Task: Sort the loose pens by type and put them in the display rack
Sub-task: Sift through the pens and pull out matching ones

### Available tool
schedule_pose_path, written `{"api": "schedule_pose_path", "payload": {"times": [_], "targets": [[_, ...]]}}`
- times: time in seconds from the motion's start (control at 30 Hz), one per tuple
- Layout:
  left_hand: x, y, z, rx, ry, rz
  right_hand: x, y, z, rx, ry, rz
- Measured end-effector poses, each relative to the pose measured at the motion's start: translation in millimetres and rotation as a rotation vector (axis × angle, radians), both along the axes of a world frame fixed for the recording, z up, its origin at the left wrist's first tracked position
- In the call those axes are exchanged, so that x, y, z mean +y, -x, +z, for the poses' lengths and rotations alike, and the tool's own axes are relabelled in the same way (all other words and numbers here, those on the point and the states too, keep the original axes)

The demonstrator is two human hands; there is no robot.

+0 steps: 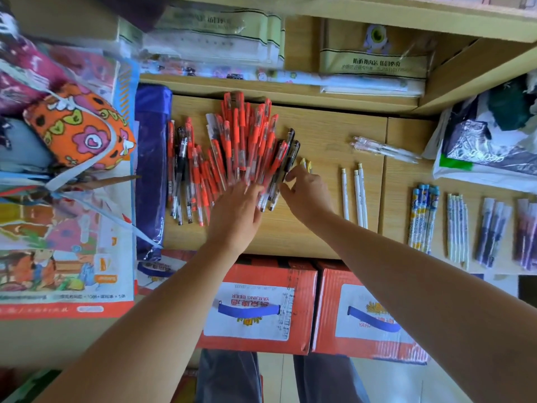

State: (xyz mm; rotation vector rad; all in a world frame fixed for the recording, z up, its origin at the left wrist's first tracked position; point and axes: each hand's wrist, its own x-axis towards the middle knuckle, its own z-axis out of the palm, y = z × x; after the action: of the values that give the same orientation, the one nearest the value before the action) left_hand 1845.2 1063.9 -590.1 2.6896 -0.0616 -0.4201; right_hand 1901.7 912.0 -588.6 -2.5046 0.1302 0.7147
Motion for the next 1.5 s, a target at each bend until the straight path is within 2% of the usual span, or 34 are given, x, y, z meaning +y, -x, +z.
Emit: {"api": "schedule_pose_path", "payload": {"times": [0.2,0.33,0.6,0.87,1.1,1.23,1.37,1.5], "targets": [[5,10,-4,0.034,0.065,0.015,13,3,-7,0.029,0.146,-0.010],[7,11,-5,0.075,0.112,0.001,19,0,-5,0.076,0.172,-0.015],[5,11,-8,0.142,0.095,0.030,19,2,-6,0.127,0.180,-0.056],[1,3,-9,0.126,0.074,0.146,20,6,-9,0.084,0.167,-0.074],[0,6,-7,0.129,0.082,0.132,23,6,-7,0.140,0.162,-0.058],[0,7,-7,0.144,0.086,0.125,24,9,-6,0.112,0.208,-0.026],[2,7,-6,0.175,0.099,0.118,24,9,-7,0.084,0.149,-0.072],[3,6,-3,0.199,0.141,0.111,17,9,-7,0.091,0.158,-0.032]]}}
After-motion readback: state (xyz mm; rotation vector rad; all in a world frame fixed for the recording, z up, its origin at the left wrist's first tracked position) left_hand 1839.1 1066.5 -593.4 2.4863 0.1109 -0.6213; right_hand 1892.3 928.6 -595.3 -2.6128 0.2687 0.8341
